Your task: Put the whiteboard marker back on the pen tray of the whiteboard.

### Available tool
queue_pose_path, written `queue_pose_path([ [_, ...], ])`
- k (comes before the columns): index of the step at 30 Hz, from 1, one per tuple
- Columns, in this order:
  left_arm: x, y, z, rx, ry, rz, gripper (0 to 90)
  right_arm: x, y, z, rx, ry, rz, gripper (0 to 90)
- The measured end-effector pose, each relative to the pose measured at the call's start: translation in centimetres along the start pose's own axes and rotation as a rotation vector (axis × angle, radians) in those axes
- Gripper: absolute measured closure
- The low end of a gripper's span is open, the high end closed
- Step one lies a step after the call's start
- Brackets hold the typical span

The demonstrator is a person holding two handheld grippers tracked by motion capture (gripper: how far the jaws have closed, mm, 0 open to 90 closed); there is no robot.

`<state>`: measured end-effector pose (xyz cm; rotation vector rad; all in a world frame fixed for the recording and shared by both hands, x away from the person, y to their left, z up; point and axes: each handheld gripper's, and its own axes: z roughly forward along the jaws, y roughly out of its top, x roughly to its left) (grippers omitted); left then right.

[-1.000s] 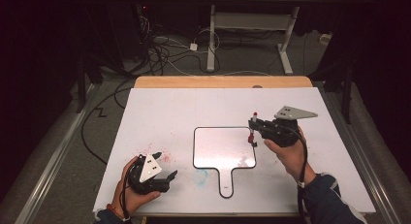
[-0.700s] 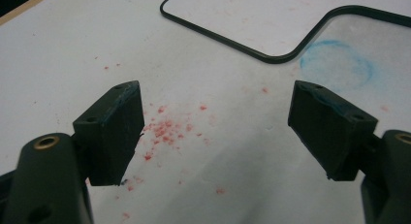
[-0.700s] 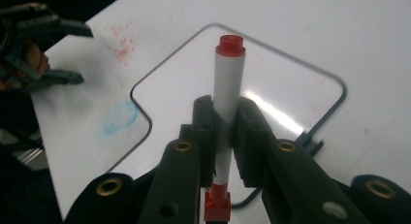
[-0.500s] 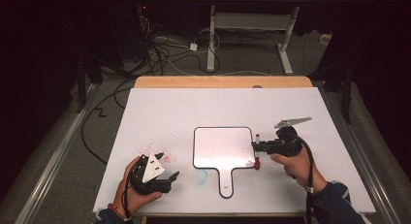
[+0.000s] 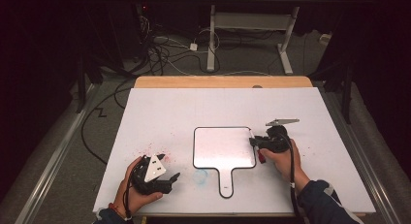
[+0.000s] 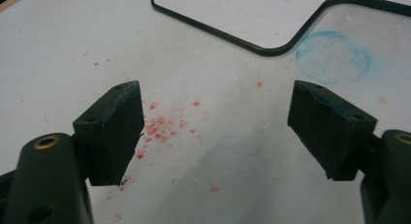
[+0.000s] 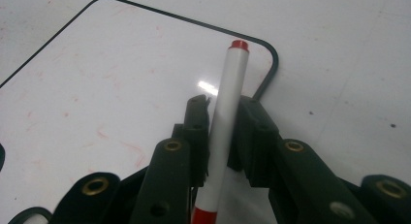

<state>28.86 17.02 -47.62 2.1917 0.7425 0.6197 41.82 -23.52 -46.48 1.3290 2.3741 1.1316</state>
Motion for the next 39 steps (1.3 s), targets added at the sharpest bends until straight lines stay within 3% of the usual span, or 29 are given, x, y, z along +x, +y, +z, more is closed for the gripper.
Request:
queue_pose_path([
  [7, -0.1, 0.0, 0.1, 0.010, -0.008, -0.007, 20.0, 0.7, 0.1, 0.7, -0.002, -0.092, -0.084, 72.9],
  [11, 0.0, 0.0, 0.1, 0.007, -0.003, 0.002, 20.0, 0.4, 0.2, 0.7, -0.013, -0.125, -0.085, 70.4],
  [14, 0.0, 0.0, 0.1, 0.008, -0.004, 0.004, 20.0, 0.1, 0.2, 0.8, -0.017, -0.118, -0.076, 69.4],
  [20, -0.1, 0.0, 0.1, 0.010, -0.009, -0.009, 20.0, 0.4, 0.4, 0.3, -0.037, -0.113, -0.103, 63.3],
  [25, -0.1, 0.0, 0.1, 0.008, -0.007, -0.010, 20.0, 0.6, 1.0, -1.4, -0.120, -0.107, -0.159, 56.8],
  [31, 0.1, 0.1, 0.2, 0.007, 0.002, -0.005, 19.9, 1.1, 0.8, -4.5, -0.196, -0.096, -0.285, 45.8],
  [33, 0.1, 0.2, 0.3, 0.005, 0.001, -0.018, 19.9, 1.0, 0.4, -5.7, -0.225, -0.096, -0.324, 43.3],
  [35, 0.2, 0.3, 0.3, 0.000, 0.011, -0.003, 19.9, 0.8, -0.2, -7.0, -0.262, -0.097, -0.351, 40.3],
  [39, 0.1, 0.2, 0.5, 0.013, 0.014, -0.005, 19.9, 0.3, -1.6, -9.3, -0.287, -0.131, -0.397, 36.4],
])
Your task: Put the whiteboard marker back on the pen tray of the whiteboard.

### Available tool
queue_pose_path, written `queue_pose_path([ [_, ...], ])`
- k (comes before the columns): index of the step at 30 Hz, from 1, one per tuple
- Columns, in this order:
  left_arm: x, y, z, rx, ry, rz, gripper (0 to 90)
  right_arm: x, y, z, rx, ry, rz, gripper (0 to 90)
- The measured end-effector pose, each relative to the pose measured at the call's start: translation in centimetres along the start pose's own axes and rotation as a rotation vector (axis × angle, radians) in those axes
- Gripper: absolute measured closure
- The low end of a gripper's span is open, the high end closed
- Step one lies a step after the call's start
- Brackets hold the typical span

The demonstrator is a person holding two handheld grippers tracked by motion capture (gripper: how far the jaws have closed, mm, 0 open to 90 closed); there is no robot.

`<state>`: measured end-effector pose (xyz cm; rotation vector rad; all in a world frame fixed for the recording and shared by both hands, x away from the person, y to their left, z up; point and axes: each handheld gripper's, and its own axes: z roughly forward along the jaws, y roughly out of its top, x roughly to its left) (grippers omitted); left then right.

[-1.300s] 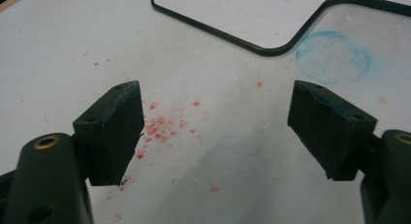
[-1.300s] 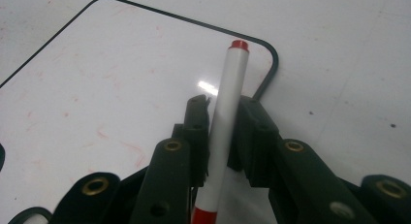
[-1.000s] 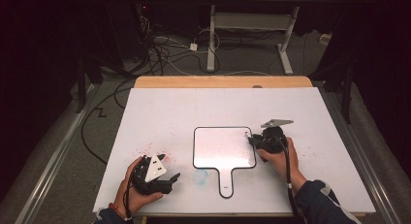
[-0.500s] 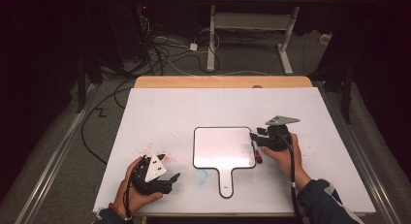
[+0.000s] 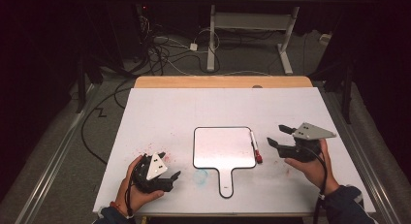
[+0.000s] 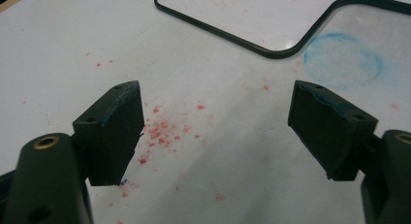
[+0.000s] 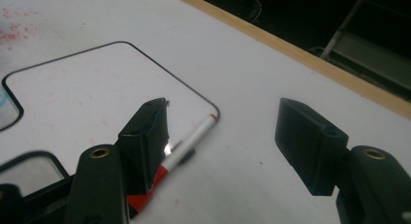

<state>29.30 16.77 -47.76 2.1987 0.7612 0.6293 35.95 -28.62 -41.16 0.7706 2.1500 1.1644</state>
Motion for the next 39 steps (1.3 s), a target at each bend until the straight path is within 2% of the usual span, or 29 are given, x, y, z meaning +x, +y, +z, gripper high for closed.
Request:
queue_pose_path([
  [2, 0.0, -0.1, -0.1, 0.004, 0.004, 0.002, 19.9, -0.1, -0.5, -1.0, -0.007, -0.011, -0.013, 35.0],
  [4, 0.0, 0.0, -0.2, 0.001, 0.013, -0.002, 19.8, -0.2, -1.4, -2.0, -0.027, -0.013, 0.005, 34.5],
  [9, -0.1, 0.1, 0.0, 0.013, 0.024, -0.009, 19.2, 0.1, -3.2, -3.3, -0.024, -0.030, 0.008, 33.1],
  [10, -0.1, 0.1, 0.0, 0.013, 0.027, -0.011, 19.1, 0.2, -3.6, -3.4, -0.031, -0.038, 0.021, 33.2],
  [12, 0.0, 0.1, 0.1, 0.012, 0.029, -0.016, 19.0, 0.4, -4.3, -3.7, -0.019, -0.058, 0.015, 32.6],
  [16, 0.0, 0.0, 0.2, 0.018, 0.032, -0.016, 19.0, 0.7, -5.5, -4.1, -0.035, -0.048, 0.051, 28.4],
  [18, 0.0, 0.1, 0.3, 0.017, 0.027, -0.014, 18.9, 1.0, -6.0, -3.9, -0.017, -0.051, 0.045, 27.6],
  [22, -0.2, 0.2, 0.3, 0.009, 0.022, 0.001, 18.9, 1.5, -6.1, -3.5, 0.005, -0.063, 0.026, 25.6],
  [24, -0.2, 0.0, 0.3, 0.019, 0.019, 0.010, 19.0, 1.6, -6.0, -3.5, 0.000, -0.066, 0.029, 25.5],
  [27, -0.1, 0.0, 0.1, 0.009, 0.018, 0.008, 18.9, 1.7, -5.8, -3.6, -0.012, -0.076, 0.027, 25.5],
  [39, -0.3, 0.3, 0.3, 0.017, 0.012, 0.025, 18.9, 2.0, -5.8, -3.4, -0.011, -0.084, 0.011, 26.3],
])
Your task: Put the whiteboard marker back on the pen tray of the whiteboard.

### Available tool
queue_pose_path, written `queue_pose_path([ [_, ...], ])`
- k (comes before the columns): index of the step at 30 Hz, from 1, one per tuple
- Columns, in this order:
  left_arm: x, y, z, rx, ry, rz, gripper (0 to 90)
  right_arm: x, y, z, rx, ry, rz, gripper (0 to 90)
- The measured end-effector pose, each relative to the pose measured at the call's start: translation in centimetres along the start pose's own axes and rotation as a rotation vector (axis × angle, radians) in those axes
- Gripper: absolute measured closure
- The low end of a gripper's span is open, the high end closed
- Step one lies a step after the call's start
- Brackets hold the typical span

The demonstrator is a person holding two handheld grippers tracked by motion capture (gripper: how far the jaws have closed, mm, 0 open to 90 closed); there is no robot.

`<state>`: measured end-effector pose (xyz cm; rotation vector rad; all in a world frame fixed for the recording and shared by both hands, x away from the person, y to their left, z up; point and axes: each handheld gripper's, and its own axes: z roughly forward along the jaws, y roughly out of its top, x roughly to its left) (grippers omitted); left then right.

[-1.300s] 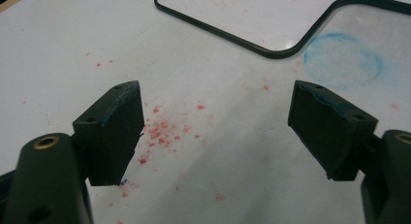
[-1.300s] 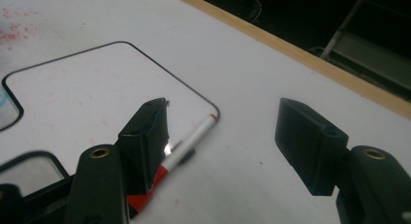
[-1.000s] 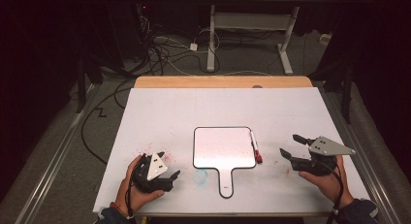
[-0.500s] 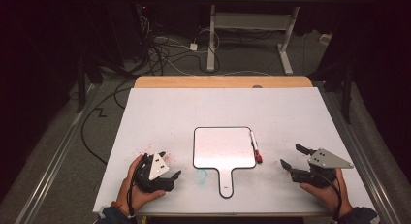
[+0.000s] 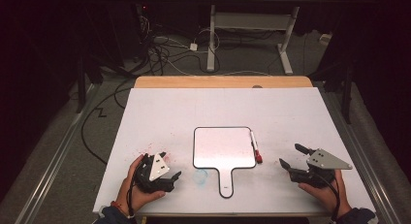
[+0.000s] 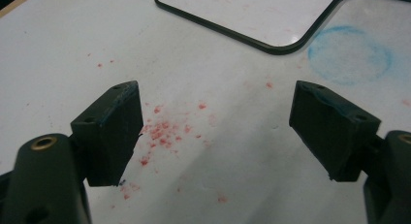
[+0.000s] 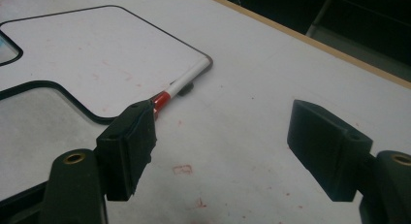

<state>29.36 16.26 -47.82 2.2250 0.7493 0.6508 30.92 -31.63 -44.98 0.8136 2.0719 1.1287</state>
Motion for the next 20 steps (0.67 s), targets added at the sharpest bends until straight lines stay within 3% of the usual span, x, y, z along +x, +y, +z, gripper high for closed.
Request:
queue_pose_path([
  [7, 0.13, 0.16, 0.15, -0.002, -0.001, 0.004, 18.9, -0.01, 0.04, -0.27, -0.011, -0.007, -0.011, 26.4],
  [20, 0.27, 0.17, 0.51, 0.014, -0.004, 0.003, 19.1, 0.06, -0.06, 0.39, 0.021, -0.001, -0.030, 27.1],
])
